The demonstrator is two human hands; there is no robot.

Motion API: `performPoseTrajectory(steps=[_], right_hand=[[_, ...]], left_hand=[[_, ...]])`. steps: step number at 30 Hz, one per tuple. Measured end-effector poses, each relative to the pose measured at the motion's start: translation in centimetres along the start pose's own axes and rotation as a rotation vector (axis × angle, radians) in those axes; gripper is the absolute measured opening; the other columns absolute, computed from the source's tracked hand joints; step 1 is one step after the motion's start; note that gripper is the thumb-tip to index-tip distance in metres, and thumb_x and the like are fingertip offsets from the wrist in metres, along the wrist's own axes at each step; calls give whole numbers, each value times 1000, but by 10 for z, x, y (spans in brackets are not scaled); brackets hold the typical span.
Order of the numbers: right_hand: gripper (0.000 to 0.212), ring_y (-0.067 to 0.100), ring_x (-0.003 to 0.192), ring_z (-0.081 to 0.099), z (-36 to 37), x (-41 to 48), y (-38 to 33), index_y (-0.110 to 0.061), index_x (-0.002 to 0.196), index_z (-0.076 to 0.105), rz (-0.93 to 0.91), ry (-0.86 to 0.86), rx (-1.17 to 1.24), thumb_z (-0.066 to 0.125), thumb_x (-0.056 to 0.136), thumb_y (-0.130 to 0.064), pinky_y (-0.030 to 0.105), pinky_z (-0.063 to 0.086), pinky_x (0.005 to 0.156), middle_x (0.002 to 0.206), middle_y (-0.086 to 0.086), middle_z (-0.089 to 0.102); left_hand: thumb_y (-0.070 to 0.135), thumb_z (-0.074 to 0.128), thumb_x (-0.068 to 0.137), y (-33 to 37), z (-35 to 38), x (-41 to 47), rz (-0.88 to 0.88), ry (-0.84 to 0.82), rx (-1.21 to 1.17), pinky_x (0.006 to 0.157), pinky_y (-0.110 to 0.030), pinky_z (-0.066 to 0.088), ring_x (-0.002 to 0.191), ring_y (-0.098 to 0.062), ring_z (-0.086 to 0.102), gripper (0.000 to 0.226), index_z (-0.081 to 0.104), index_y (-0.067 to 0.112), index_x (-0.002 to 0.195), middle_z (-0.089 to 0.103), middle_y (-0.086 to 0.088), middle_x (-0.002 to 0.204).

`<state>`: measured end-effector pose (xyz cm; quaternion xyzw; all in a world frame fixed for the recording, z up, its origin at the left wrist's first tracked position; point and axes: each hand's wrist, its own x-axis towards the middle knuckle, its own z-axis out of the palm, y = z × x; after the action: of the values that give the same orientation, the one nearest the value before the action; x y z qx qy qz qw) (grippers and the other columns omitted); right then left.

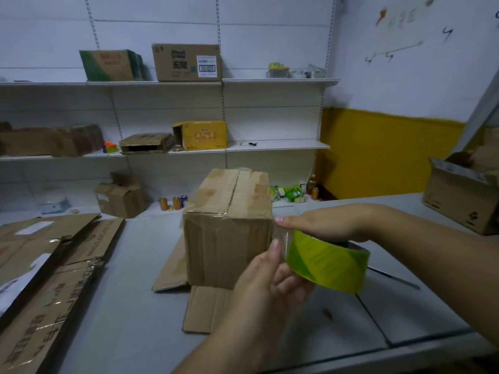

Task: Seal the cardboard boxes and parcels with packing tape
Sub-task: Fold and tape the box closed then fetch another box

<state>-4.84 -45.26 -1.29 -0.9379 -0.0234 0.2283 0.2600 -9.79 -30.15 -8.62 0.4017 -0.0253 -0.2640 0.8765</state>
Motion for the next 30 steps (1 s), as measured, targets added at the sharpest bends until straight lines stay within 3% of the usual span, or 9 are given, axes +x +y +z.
performPoseTrajectory(steps=[3,8,12,14,17,21,24,27,30], right_hand=[[100,16,144,24,4,3,7,-31,149,29,-36,51,43,23,65,-86,45,19,119,157,-4,25],[92,13,116,55,8,-5,11,-24,112,67,-75,126,3,13,69,-85,35,37,107,123,-8,63],[50,12,74,54,11,-12,61,-23,80,56,18,316,-14,29,92,-63,24,43,63,82,-5,60],[41,12,78,54,12,-19,110,-26,84,49,188,414,-330,43,87,-67,28,44,67,89,-3,58],[37,6,83,54,21,-29,161,-34,86,44,303,357,-424,58,79,-67,24,46,72,94,-11,55],[14,8,77,57,32,-25,177,-31,83,53,207,363,-260,64,88,-37,23,45,69,84,-5,60],[12,13,71,55,24,-18,159,-25,84,51,116,487,-106,56,95,-25,28,45,67,79,-3,59],[13,10,59,43,-1,-11,91,-22,83,49,-242,760,22,56,94,-21,28,37,57,67,-1,48],[7,13,66,53,-22,4,1,-27,85,62,-601,839,-193,64,88,-33,34,45,61,74,-1,60]], left_hand=[[32,59,76,-1,11,2,-98,-33,-111,70,-40,59,100,-35,66,58,53,1,125,67,-24,110],[28,57,78,0,21,2,-263,-100,-338,58,-45,59,81,-36,71,48,61,-3,115,67,-26,106],[22,55,80,4,18,6,-281,-134,-319,48,-36,57,71,-31,71,46,62,-5,115,69,-24,98],[23,58,76,1,16,8,-280,-126,-284,49,-36,57,71,-30,71,52,58,-4,121,69,-23,95],[23,59,75,-2,15,10,-265,-116,-264,50,-37,58,70,-30,71,56,56,0,126,69,-22,94],[23,58,74,-2,15,9,-255,-111,-238,45,-34,55,64,-28,70,51,59,2,121,69,-21,90],[23,57,75,0,10,7,-250,-113,-196,45,-34,56,59,-26,69,33,66,1,97,70,-19,80],[24,60,71,1,5,6,-260,-117,-171,50,-34,58,60,-26,68,27,70,2,85,70,-16,77],[24,61,69,0,0,7,-250,-84,-160,54,-35,58,61,-26,68,28,72,4,85,70,-15,78]])
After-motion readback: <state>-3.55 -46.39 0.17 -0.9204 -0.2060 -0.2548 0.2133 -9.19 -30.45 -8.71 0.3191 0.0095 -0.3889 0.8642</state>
